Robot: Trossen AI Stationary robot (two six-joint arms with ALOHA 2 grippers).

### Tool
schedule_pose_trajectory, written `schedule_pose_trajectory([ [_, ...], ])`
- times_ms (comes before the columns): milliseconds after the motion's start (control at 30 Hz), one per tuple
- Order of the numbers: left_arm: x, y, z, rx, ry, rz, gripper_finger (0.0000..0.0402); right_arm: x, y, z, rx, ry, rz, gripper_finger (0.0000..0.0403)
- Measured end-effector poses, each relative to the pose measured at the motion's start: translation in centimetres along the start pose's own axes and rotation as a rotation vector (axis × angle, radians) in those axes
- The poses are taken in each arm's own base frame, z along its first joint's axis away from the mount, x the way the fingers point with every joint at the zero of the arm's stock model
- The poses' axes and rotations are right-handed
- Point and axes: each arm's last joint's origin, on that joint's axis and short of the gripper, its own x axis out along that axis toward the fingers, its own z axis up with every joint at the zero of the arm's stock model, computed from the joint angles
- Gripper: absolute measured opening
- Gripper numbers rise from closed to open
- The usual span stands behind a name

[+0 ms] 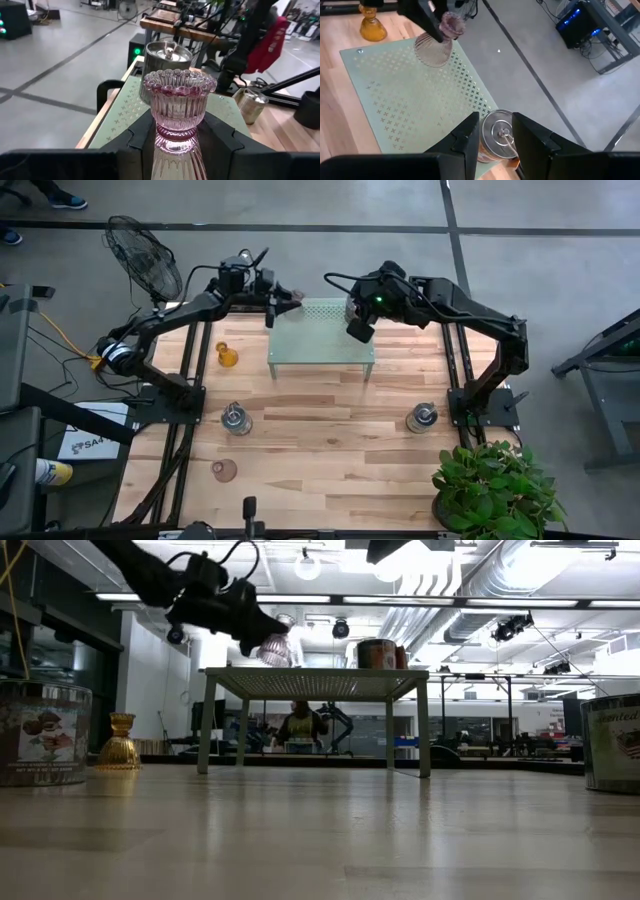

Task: Pick & Place candle stick holders
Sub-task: Put the top pink glass candle holder on the shelf

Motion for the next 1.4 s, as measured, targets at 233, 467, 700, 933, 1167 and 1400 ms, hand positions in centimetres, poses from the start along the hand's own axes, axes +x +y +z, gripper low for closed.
schedule_pose_trajectory([
  [233, -0.8, 0.4, -2.0, 0.042, -0.052, 0.001, 0.0114, 0.0, 0.0, 0.0, 0.048, 0.0, -0.009, 0.011],
  [467, -0.9, 0.2, -2.6, 0.116, -0.097, 0.023, 0.0114, 0.0, 0.0, 0.0, 0.075, -0.004, -0.013, 0.011],
  [700, -1.0, 0.2, -3.7, 0.123, -0.087, 0.075, 0.0114, 0.0, 0.0, 0.0, 0.108, -0.004, -0.016, 0.011],
  [933, -1.1, 0.4, -4.4, 0.11, -0.075, 0.144, 0.0115, 0.0, 0.0, 0.0, 0.126, -0.004, -0.016, 0.011],
  [1167, -1.1, 0.5, -4.2, 0.126, -0.089, 0.187, 0.0117, 0.0, 0.0, 0.0, 0.126, -0.003, -0.005, 0.011],
  [1400, -0.6, 1.0, -5.0, 0.101, -0.071, 0.196, 0.0118, 0.0, 0.0, 0.0, 0.126, -0.003, -0.003, 0.011],
])
